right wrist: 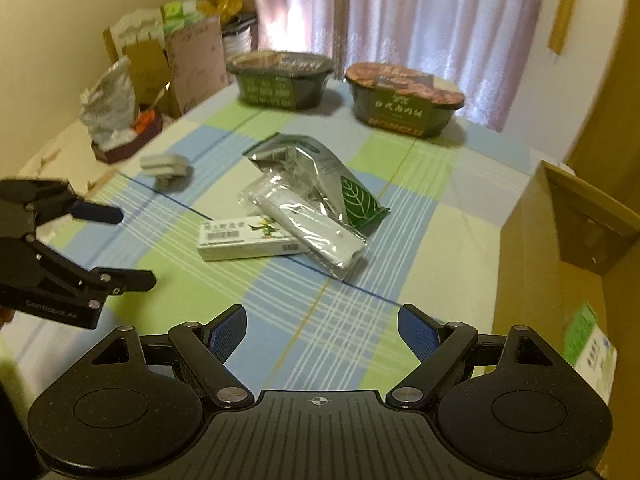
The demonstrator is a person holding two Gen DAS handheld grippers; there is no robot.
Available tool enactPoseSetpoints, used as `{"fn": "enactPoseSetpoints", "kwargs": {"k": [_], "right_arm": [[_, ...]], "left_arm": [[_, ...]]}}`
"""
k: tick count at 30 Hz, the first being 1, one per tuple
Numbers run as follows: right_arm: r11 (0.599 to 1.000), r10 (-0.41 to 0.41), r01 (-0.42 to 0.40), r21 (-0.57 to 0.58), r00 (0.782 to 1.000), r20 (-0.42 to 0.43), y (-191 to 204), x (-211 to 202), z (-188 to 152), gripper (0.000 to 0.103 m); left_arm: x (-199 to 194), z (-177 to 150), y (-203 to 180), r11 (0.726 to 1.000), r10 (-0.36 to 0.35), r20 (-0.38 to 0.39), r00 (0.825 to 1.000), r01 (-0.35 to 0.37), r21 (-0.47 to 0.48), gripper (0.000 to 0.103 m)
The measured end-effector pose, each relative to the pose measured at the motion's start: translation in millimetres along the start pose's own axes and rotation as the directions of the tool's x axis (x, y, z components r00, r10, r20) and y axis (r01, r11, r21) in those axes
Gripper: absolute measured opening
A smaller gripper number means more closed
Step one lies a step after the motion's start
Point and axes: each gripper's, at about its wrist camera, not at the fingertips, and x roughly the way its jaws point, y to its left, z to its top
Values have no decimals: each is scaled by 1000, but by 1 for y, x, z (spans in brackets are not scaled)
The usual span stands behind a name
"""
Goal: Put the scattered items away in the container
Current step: 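Grasp the white tube in a clear bag with the right tool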
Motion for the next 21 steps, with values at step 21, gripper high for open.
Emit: {"fn": "enactPoseSetpoints", "kwargs": {"k": [21], "right_arm": [[892,42,-88,-444,993,-114,3,147,47,88]], "left_arm": [[102,11,17,993,-49,-29,998,52,109,70]]}}
